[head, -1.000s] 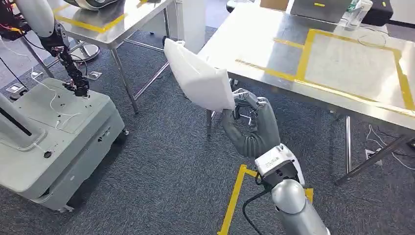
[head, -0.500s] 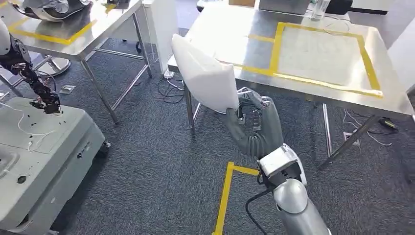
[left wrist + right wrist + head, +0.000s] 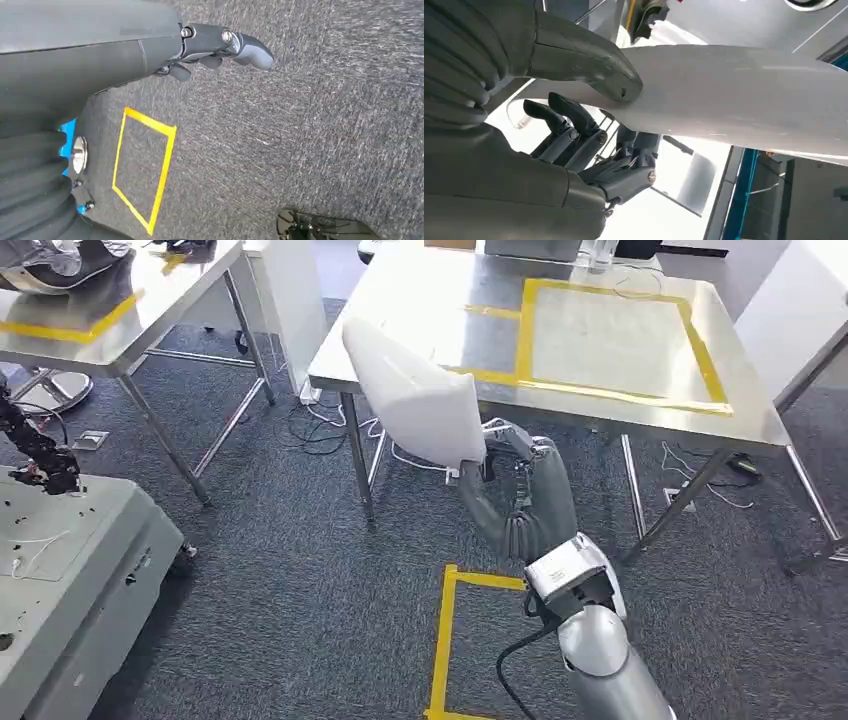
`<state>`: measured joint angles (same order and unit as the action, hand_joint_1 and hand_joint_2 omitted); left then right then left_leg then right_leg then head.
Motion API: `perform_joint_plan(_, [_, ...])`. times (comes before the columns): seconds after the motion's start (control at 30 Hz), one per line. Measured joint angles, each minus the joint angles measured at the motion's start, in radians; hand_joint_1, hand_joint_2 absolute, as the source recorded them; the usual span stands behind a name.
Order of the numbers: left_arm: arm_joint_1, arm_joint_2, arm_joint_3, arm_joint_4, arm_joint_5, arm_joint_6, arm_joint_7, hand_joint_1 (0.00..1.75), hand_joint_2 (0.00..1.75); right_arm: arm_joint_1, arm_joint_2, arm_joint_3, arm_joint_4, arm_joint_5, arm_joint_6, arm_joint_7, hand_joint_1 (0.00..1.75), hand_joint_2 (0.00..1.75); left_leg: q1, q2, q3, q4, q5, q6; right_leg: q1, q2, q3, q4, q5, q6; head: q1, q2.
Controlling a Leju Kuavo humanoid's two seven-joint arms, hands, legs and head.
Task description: Take the parts from the cabinet and place them on the table.
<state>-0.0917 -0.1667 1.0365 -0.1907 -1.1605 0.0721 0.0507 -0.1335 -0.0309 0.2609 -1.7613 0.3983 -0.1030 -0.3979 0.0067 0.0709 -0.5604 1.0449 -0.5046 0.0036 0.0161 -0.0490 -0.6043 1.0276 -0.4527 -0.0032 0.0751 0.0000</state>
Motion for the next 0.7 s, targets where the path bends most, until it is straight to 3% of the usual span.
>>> perform_joint_plan(0.07, [-0.001,-0.001,0.000,0.000,-0.001,0.000,0.000,0.00,1.75,-0.001,0.000,0.000,0.000,0.000,0.000,0.005,1.75,1.75,0.000,0.019,0.008,-0.007,-0.001,-0.009,0.002,0.018,-0.004,-0.002,0.000,-0.008,0.000,0.000])
perform_joint_plan(0.1, [-0.002,-0.001,0.000,0.000,-0.002,0.000,0.000,0.00,1.75,-0.001,0.000,0.000,0.000,0.000,0.000,0.005,1.75,1.75,-0.003,0.018,0.005,-0.005,-0.007,-0.017,-0.012,0.027,0.007,-0.017,0.010,-0.017,0.000,0.000])
perform_joint_plan(0.13, [-0.003,0.002,0.000,-0.001,-0.002,0.000,-0.001,0.00,1.75,-0.003,0.001,0.000,-0.001,0.000,0.000,0.003,1.75,1.75,0.000,-0.018,0.003,0.013,-0.020,-0.021,-0.014,0.031,0.012,-0.021,0.011,-0.020,0.000,0.000])
perform_joint_plan(0.17, [-0.002,0.001,0.000,0.000,-0.003,-0.001,-0.001,0.00,1.75,-0.007,0.003,0.000,-0.001,0.000,0.000,0.003,1.75,1.75,0.000,-0.048,-0.021,0.066,-0.052,-0.022,-0.017,0.037,0.012,-0.021,0.012,-0.026,-0.004,0.000])
perform_joint_plan(0.23, [0.001,0.001,0.000,0.000,-0.003,-0.002,-0.001,0.00,1.75,-0.004,0.005,0.000,0.000,0.002,0.000,0.003,1.75,1.75,0.002,-0.065,-0.098,0.224,-0.122,-0.028,-0.017,0.055,0.012,-0.021,0.010,-0.029,-0.005,0.000])
perform_joint_plan(0.27, [0.003,0.002,0.000,0.000,-0.003,-0.002,-0.001,0.00,1.75,0.000,0.005,0.000,0.000,0.005,0.000,0.003,1.75,1.75,0.003,-0.065,-0.128,0.279,-0.136,-0.030,-0.017,0.065,0.012,-0.020,0.010,-0.029,-0.005,0.000])
perform_joint_plan(0.3, [0.004,0.002,0.000,0.000,-0.003,-0.002,-0.001,0.00,1.75,0.005,0.006,0.000,0.000,0.005,0.000,0.003,1.75,1.75,0.003,-0.066,-0.138,0.288,-0.122,-0.031,-0.018,0.076,0.012,-0.019,0.010,-0.028,-0.005,0.000])
perform_joint_plan(0.33, [0.005,0.003,0.000,0.000,-0.003,-0.002,-0.001,0.00,1.75,0.008,0.006,0.000,0.000,0.005,0.000,0.003,1.75,1.75,0.004,-0.066,-0.126,0.254,-0.089,-0.032,-0.019,0.086,0.013,-0.017,0.009,-0.027,-0.005,0.000])
perform_joint_plan(0.4, [0.004,0.005,0.000,0.000,-0.005,-0.002,-0.003,0.00,1.75,0.009,0.010,0.000,0.000,0.006,0.000,0.003,1.75,1.75,0.007,-0.078,-0.050,0.083,0.007,-0.031,-0.024,0.107,0.013,-0.007,0.004,-0.020,-0.005,0.000])
perform_joint_plan(0.43, [0.004,0.005,0.000,0.000,-0.006,-0.002,-0.003,0.00,1.75,0.009,0.014,0.000,0.000,0.006,0.001,0.005,1.75,1.75,0.012,-0.109,-0.020,0.011,0.019,-0.033,-0.025,0.114,0.010,0.000,0.000,-0.013,-0.005,0.000])
perform_joint_plan(0.47, [0.004,0.005,0.000,0.000,-0.007,-0.002,-0.003,0.00,1.75,0.008,0.015,0.000,0.000,0.006,0.004,0.010,1.75,1.75,0.007,-0.116,-0.015,0.003,0.007,-0.029,-0.020,0.125,0.003,0.010,-0.005,-0.005,-0.006,0.000])
perform_joint_plan(0.57, [0.001,0.005,0.000,0.000,-0.011,-0.002,0.001,0.00,1.75,0.008,0.019,0.000,-0.002,0.008,0.010,0.015,1.75,1.75,0.002,-0.095,-0.012,0.006,0.011,-0.009,-0.025,0.143,0.000,0.000,0.005,0.013,-0.005,0.000])
perform_joint_plan(0.6, [0.002,0.001,0.000,0.000,-0.013,-0.002,0.002,0.00,1.75,0.007,0.019,-0.001,-0.003,0.008,0.013,0.016,1.75,1.75,0.010,-0.085,-0.011,-0.001,0.017,0.000,-0.023,0.148,-0.002,0.002,0.004,0.018,-0.005,0.000])
perform_joint_plan(0.63, [0.001,0.003,0.000,-0.002,-0.013,-0.002,0.002,0.00,1.75,0.007,0.019,-0.002,-0.003,0.009,0.015,0.017,1.75,1.75,0.011,-0.079,-0.010,-0.003,0.019,0.004,-0.022,0.115,-0.006,0.018,-0.007,0.021,-0.004,0.000])
perform_joint_plan(0.67, [0.001,0.003,0.000,-0.002,-0.015,-0.002,0.002,0.00,1.75,0.001,0.019,-0.002,-0.003,0.011,0.016,0.016,1.75,1.75,0.011,-0.076,-0.011,-0.003,0.018,0.010,-0.021,0.083,-0.030,0.067,-0.041,0.027,0.000,0.000])
perform_joint_plan(0.7, [0.002,0.003,0.000,-0.002,-0.016,-0.002,0.003,0.00,1.75,-0.002,0.020,-0.002,-0.003,0.016,0.011,0.009,1.75,1.75,0.009,-0.070,-0.012,-0.002,0.017,0.011,-0.023,0.067,-0.064,0.138,-0.079,0.031,0.000,0.000])
